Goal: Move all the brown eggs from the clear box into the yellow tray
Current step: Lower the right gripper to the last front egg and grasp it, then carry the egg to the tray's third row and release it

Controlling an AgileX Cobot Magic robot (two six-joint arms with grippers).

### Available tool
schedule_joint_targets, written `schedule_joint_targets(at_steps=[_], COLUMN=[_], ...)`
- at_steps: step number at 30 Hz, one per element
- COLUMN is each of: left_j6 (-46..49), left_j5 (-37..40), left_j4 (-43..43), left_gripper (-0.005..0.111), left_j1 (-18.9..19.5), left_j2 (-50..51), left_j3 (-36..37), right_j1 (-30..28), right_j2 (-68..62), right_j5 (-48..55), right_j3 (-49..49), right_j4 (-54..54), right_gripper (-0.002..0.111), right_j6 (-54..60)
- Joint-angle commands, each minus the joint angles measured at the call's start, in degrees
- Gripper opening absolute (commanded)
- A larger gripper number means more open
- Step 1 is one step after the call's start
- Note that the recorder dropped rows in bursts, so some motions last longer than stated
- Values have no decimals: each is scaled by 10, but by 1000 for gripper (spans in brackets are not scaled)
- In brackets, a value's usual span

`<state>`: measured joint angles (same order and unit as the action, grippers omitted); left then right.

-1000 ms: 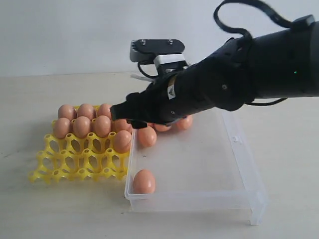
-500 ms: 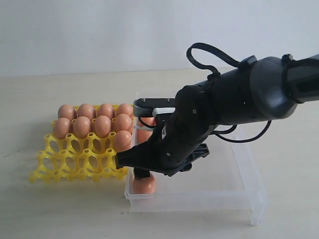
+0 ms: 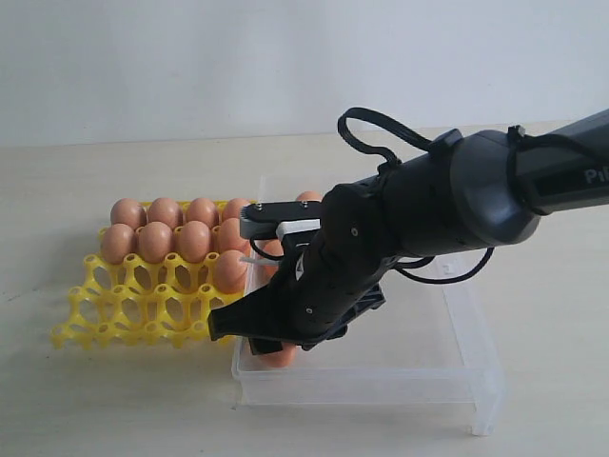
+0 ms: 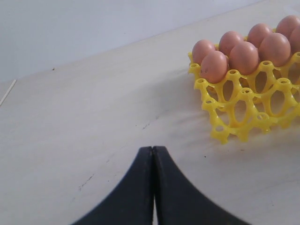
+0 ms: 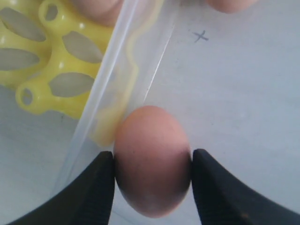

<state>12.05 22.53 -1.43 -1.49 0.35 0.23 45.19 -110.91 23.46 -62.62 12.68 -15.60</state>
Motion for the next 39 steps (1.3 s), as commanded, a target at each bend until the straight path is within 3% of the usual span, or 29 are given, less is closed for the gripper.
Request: schedule_joint_targets(at_steps=[1,13,19,30,39], left_j6=[-3,-3,-3,-3,-3], left_j5=[-4,-4,-4,-4,-4], left_j4=[0,0,0,0,0], left_gripper=[0,0,0,0,0], left_j1=[-3,-3,-3,-3,-3], left_j2=[-3,-3,-3,-3,-3], left_j3=[-2,-2,-2,-2,-2], right_j1=[2,0,2,16,21], right_j2=[0,84,135,-4,-81], right_j5=[-11,-25,-166,-404,-436], right_j3=[-1,13,29,0,-36], right_j4=[3,-66,-77,-161,-193], right_gripper=[0,0,0,0,0], right_j6=[10,5,28,37,5])
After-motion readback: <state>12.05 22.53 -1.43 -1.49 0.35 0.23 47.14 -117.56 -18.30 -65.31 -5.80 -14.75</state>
